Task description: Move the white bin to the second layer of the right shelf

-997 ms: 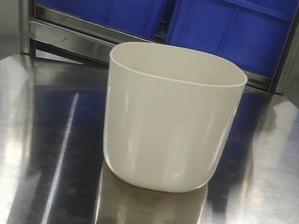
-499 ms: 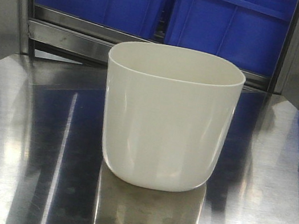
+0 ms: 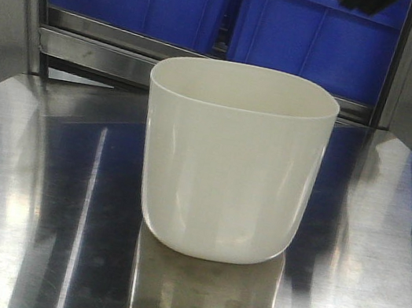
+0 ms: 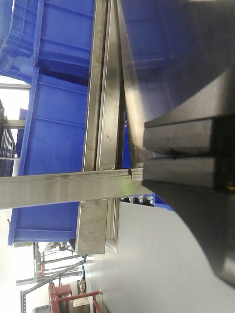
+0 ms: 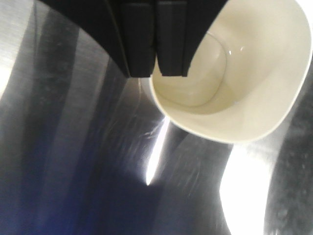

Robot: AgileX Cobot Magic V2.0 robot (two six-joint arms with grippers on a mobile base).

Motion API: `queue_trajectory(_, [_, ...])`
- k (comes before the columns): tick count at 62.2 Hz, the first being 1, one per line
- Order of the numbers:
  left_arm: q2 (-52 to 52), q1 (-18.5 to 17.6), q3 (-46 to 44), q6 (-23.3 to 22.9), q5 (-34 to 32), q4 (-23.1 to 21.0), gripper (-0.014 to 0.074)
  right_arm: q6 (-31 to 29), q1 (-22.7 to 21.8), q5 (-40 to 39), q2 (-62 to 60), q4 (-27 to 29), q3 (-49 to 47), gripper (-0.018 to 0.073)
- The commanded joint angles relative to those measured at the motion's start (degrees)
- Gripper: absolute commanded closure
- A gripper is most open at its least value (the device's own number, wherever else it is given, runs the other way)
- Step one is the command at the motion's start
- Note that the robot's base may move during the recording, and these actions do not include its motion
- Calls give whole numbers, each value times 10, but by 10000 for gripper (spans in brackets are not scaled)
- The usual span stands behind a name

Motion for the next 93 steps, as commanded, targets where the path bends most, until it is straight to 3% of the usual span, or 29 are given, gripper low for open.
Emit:
queue_trajectory(1, [-8, -1, 19, -4, -50, -3, 512, -1, 5, -24, -12, 3, -20, 501])
queue_trajectory(5, [-8, -1, 19, -4, -50, -3, 512, -14, 9, -24, -9, 3, -20, 431])
queue_trajectory(15, [-8, -1, 19, -4, -50, -3, 512, -41, 12, -15, -9, 3, -20, 27])
queue_trajectory(19, [-8, -1, 19, -4, -50, -3, 512, -41, 12, -3, -8, 3, -20, -35])
queue_trajectory(82, [-8, -1, 19, -4, -50, -3, 512, -41, 12, 17, 161, -2, -20, -29])
queue_trajectory(89, [-8, -1, 19, -4, -50, -3, 512, -41, 12, 21, 166, -2, -20, 53])
queue_trajectory(93, [-8, -1, 19, -4, -50, -3, 512, -41, 12, 21, 166, -2, -20, 182])
